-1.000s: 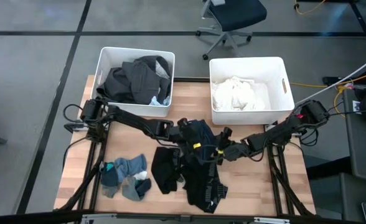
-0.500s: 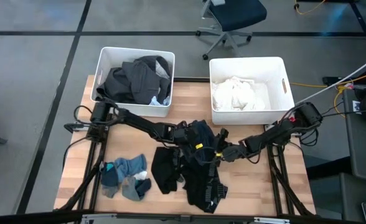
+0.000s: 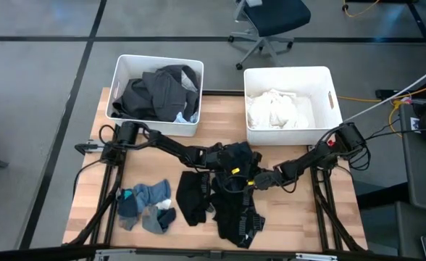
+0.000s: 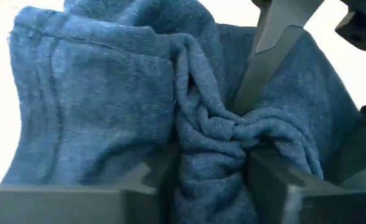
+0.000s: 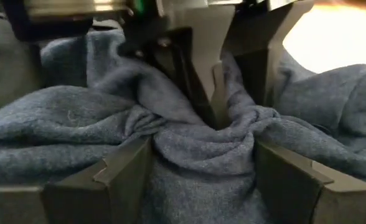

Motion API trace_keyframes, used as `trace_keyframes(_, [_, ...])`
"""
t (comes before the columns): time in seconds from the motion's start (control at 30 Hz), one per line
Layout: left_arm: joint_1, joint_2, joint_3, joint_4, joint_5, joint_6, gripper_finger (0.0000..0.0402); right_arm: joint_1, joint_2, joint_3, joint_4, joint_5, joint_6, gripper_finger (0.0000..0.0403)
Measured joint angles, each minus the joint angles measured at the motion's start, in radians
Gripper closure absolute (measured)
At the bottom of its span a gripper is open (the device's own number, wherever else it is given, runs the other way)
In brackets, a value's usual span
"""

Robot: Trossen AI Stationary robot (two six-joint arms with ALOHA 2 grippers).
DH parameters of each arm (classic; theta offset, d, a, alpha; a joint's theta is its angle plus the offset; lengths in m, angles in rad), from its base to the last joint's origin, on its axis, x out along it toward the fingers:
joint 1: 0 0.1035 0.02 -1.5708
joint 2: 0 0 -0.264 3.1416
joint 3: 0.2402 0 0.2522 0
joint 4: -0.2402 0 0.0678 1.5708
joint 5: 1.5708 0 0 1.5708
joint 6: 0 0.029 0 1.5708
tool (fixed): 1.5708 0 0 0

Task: Sort clothes
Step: Put the black short into the left white laundry bin

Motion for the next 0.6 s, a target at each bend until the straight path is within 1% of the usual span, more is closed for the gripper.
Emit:
trace_keyframes(0.13, [0.000, 0.001, -0.001, -0.011, -0.009, 0.081, 0.0357, 0.001, 0.000, 0.000, 0.004, 0.011, -0.016, 0.0133])
trace_keyframes(0.17, [0.000, -0.002, -0.001, -0.012, -0.010, 0.104, 0.0374, 0.002, 0.000, 0.000, 0.005, 0.020, -0.018, 0.0133])
trace_keyframes(0.23, [-0.003, -0.009, -0.001, -0.016, -0.023, 0.125, 0.0377, 0.002, 0.000, 0.000, 0.005, 0.033, -0.021, 0.0133])
trace_keyframes(0.3, [-0.014, -0.023, -0.003, -0.032, -0.065, 0.139, 0.0376, 0.006, -0.014, 0.000, -0.002, 0.036, -0.034, 0.0133])
trace_keyframes(0.47, [-0.050, -0.090, -0.010, -0.116, -0.132, 0.185, 0.0376, 0.065, -0.119, 0.001, -0.040, 0.035, -0.082, 0.0133])
trace_keyframes(0.53, [-0.068, -0.136, -0.010, -0.143, -0.146, 0.203, 0.0377, 0.097, -0.179, 0.001, -0.067, 0.060, -0.101, 0.0133])
trace_keyframes(0.6, [-0.084, -0.189, -0.010, -0.158, -0.162, 0.210, 0.0377, 0.129, -0.236, 0.001, -0.093, 0.126, -0.117, 0.0133])
